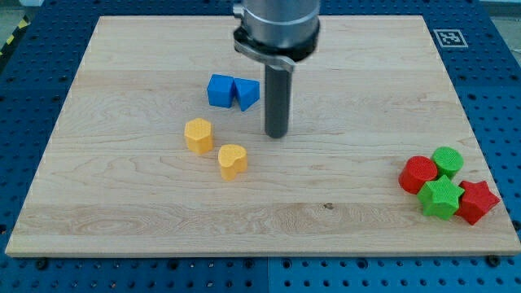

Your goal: Push the yellow heart into the yellow hexagon

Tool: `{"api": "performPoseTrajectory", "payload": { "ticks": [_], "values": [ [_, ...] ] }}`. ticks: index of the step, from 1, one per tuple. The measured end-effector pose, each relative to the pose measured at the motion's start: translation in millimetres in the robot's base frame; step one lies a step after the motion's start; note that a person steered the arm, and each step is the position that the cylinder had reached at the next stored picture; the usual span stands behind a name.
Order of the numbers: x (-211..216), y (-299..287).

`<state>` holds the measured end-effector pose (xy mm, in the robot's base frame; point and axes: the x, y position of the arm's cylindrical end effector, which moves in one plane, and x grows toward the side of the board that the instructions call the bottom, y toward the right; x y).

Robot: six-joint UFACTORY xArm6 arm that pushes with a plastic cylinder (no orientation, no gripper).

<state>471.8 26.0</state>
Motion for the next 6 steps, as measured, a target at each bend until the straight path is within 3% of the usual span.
{"api": "performPoseTrajectory", "payload": {
  "ticks": [2,6],
  "values": [
    [72.1,7.1],
    [54.8,-57.0]
  ]
}}
